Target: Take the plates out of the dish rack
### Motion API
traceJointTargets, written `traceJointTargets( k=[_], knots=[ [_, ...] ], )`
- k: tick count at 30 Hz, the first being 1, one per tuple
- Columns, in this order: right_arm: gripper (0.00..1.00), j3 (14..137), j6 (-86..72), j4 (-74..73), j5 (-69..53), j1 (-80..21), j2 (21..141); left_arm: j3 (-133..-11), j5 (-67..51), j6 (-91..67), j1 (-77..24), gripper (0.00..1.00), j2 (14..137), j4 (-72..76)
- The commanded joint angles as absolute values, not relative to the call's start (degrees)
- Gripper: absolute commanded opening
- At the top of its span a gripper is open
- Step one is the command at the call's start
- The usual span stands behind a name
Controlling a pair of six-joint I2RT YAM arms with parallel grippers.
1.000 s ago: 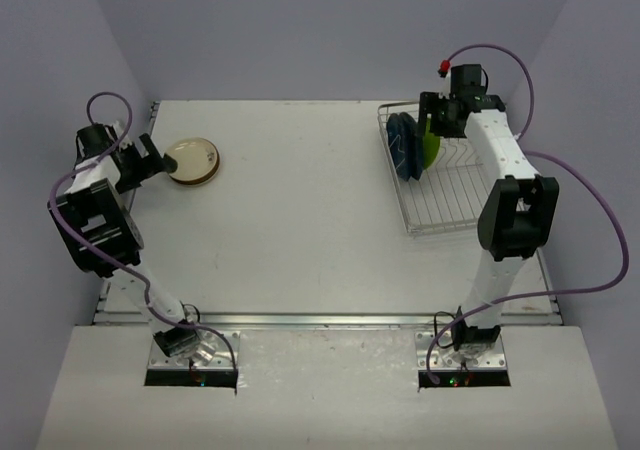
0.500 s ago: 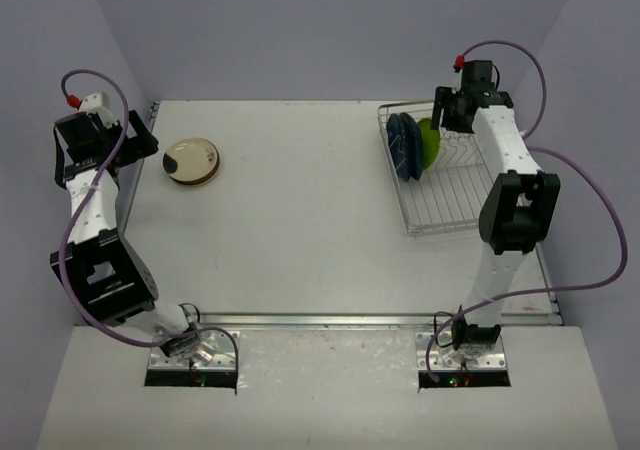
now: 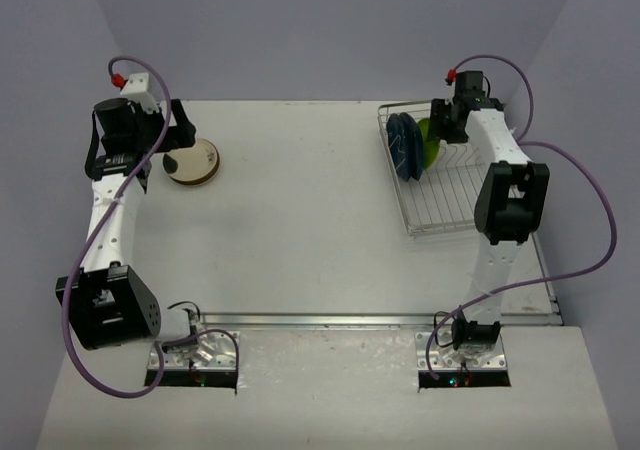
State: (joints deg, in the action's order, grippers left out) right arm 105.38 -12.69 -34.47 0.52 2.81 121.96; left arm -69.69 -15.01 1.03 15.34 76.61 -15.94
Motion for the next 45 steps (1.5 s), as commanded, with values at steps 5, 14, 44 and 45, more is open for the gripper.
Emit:
traceJointTargets(
  k=[5,14,44,45],
  knots=[
    [0.51,106.95,-14.20,-31.29,-4.45,2.64,123.82,-73.27,-15.68,-0.12,14.73,1.00,76.59,-17.47],
    [0.39,106.75,-14.15,-31.03,-6.05,2.64,123.34,-73.53,-15.56,-1.14,14.50,1.00,77.33,-17.84],
    [0.00,111.79,-13.70,-33.48,-5.89,2.64,117.99,-76.02,-15.09,-2.55,14.06,1.00,78.40,-18.46],
    [0.00,112.11,-13.33,-33.63,-5.68,2.64,117.77,-76.06,-15.01,-2.55,14.05,1.00,78.39,-18.48]
  ],
)
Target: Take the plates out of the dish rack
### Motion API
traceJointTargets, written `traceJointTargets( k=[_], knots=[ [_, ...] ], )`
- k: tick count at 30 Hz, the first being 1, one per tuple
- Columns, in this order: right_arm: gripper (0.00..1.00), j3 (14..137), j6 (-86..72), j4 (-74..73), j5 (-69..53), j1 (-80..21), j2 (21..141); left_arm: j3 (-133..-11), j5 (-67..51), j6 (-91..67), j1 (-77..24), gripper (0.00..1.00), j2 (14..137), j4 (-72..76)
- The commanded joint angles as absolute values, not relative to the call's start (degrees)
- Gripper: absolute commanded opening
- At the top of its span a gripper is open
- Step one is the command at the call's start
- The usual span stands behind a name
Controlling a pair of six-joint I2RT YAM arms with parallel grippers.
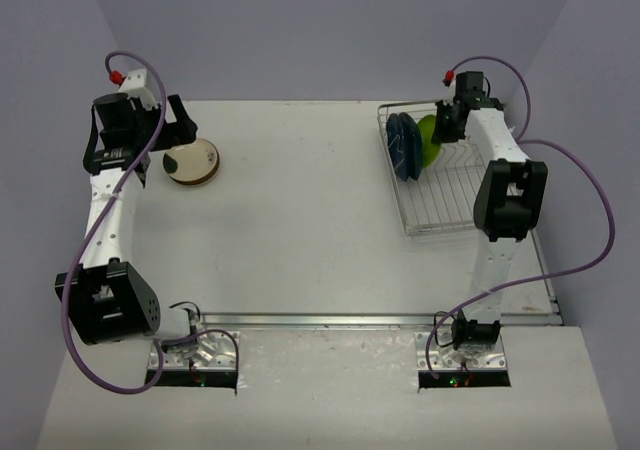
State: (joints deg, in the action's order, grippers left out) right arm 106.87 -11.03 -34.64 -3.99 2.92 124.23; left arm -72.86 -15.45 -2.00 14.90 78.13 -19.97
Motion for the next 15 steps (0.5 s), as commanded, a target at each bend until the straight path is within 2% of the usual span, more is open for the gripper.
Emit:
traceJointTargets(
  k=[1,7,15],
  knots=[
    [0.00,113.38,-12.84,-34.22,-4.85,2.64,117.37,-76.21,-14.91,-2.55,14.00,1.00,78.34,-18.58],
    [0.00,115.00,-8.75,-34.37,-0.08,2.12,114.68,-76.25,-14.12,-2.51,13.76,1.00,78.01,-18.63],
    [0.00,109.65,8.12,-25.63,15.01,-1.66,108.36,-75.78,-11.23,-0.93,12.44,1.00,76.49,-17.87]
  ],
)
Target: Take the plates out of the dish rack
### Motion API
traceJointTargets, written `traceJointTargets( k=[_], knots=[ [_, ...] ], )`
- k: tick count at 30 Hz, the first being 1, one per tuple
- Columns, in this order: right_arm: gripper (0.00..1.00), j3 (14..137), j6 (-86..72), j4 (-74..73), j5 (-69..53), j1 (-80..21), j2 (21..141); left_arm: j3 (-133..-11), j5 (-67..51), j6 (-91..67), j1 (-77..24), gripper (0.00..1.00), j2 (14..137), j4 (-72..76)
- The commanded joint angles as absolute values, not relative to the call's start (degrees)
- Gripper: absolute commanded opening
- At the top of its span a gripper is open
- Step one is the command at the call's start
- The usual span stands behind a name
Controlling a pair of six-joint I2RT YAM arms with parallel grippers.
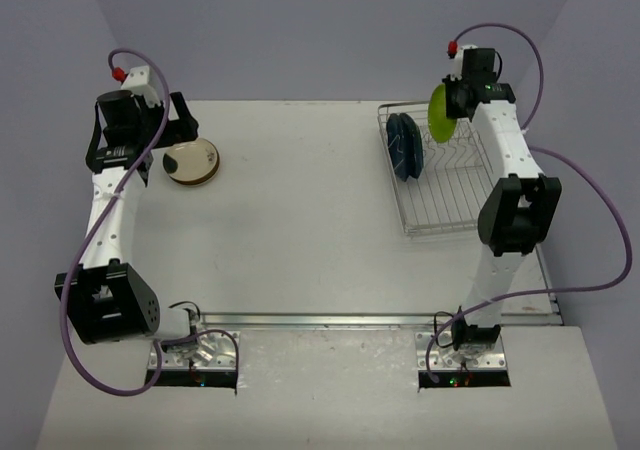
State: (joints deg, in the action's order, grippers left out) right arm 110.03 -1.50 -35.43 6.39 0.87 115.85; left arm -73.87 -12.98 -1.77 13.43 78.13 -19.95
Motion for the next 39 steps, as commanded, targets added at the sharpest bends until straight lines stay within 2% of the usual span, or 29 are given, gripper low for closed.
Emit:
traceJointTargets(
  k=[1,5,8,10,15,18,22,34,37,39],
  knots=[
    [0.00,109.26,9.42,-24.76,15.80,-2.08,107.81,-75.70,-11.10,-0.82,12.39,1.00,76.27,-17.84],
    [0.00,106.90,14.04,-22.06,17.79,-4.33,103.91,-75.28,-12.35,-0.62,12.15,1.00,75.16,-17.38],
    [0.00,106.74,8.99,-24.59,12.13,-4.48,100.43,-74.06,-22.45,-0.96,12.13,1.00,73.40,-16.53],
    [0.00,106.02,3.43,-28.30,1.21,-4.48,98.30,-72.40,-30.68,-1.20,10.09,1.00,71.40,-15.02],
    [0.00,98.55,-14.80,-29.02,-28.28,-4.79,93.17,-70.69,-36.09,-0.26,-1.33,1.00,68.73,-16.26],
    [0.00,91.77,-21.20,-24.23,-39.26,-7.59,91.18,-70.23,-37.38,-0.45,-8.12,0.97,69.05,-17.68],
    [0.00,86.32,-24.30,-19.30,-43.76,-13.14,89.21,-69.92,-37.04,-1.05,-12.87,0.83,70.84,-19.20],
    [0.00,83.79,-26.63,-15.68,-46.99,-21.21,88.97,-69.84,-38.61,-3.02,-14.68,0.57,76.17,-19.92],
    [0.00,84.19,-26.92,-15.47,-47.56,-22.29,89.48,-69.59,-39.68,-3.29,-14.68,0.36,76.64,-19.74],
    [0.03,84.64,-27.51,-15.54,-47.90,-22.50,90.08,-69.52,-40.99,-3.46,-14.68,0.17,76.60,-19.56]
  ],
)
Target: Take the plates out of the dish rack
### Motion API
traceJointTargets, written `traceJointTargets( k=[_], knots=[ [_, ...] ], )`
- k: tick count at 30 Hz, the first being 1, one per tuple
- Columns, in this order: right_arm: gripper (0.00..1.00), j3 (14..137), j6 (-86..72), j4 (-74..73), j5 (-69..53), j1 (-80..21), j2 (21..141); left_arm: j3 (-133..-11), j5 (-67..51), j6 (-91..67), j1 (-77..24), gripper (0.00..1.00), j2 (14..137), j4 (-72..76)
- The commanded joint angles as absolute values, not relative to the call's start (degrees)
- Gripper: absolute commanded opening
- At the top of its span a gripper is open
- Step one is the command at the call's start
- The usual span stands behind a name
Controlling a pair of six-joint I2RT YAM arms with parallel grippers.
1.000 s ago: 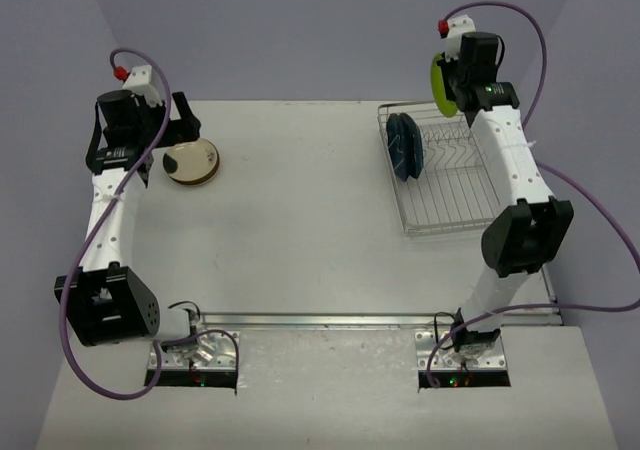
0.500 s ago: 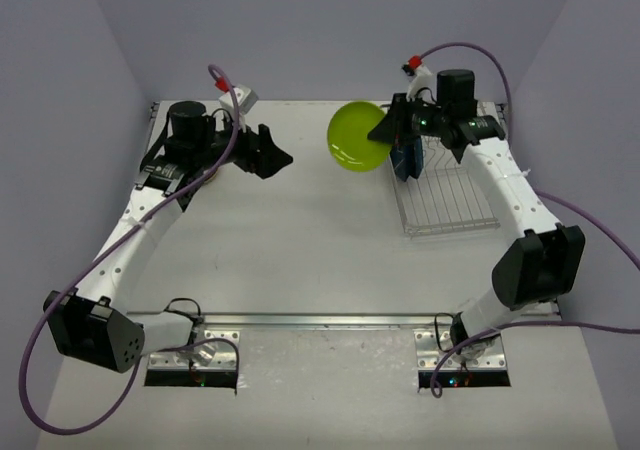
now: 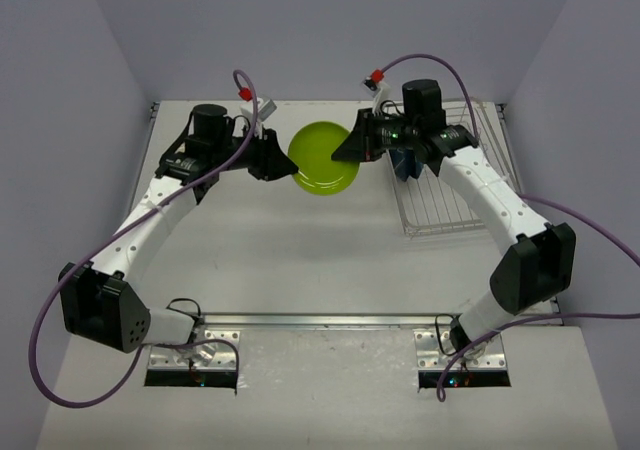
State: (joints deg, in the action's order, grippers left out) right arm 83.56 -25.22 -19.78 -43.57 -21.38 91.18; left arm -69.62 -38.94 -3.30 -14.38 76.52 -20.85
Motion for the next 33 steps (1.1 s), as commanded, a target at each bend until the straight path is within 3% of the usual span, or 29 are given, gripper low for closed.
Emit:
traceJointTargets(
  k=[1,5,8,12,19,25,33],
  knots=[
    [0.04,84.85,-27.72,-15.62,-47.90,-22.50,90.36,-69.52,-41.24,-3.50,-14.68,0.06,76.56,-19.52],
    [0.17,84.99,-27.95,-16.11,-46.98,-22.43,90.85,-69.22,-41.32,-3.36,-14.61,0.00,75.90,-19.51],
    [0.57,85.35,-27.32,-17.86,-44.54,-22.47,90.93,-68.81,-40.80,-3.39,-13.37,0.00,75.14,-19.71],
    [0.83,85.02,-26.17,-19.34,-39.67,-21.73,90.19,-69.20,-42.47,-4.66,-4.78,0.00,76.20,-21.17],
    [0.87,84.29,-24.97,-21.14,-32.54,-19.08,89.47,-72.95,-44.94,-3.82,12.60,0.00,82.67,-24.52],
    [0.87,84.64,-19.06,-24.15,-17.85,-18.64,89.13,-79.24,-32.98,-2.61,21.64,0.00,90.28,-25.93],
    [0.87,82.09,-15.71,-24.90,-5.54,-17.17,88.27,-89.79,-37.53,-8.60,33.05,0.00,108.60,-28.10]
  ],
)
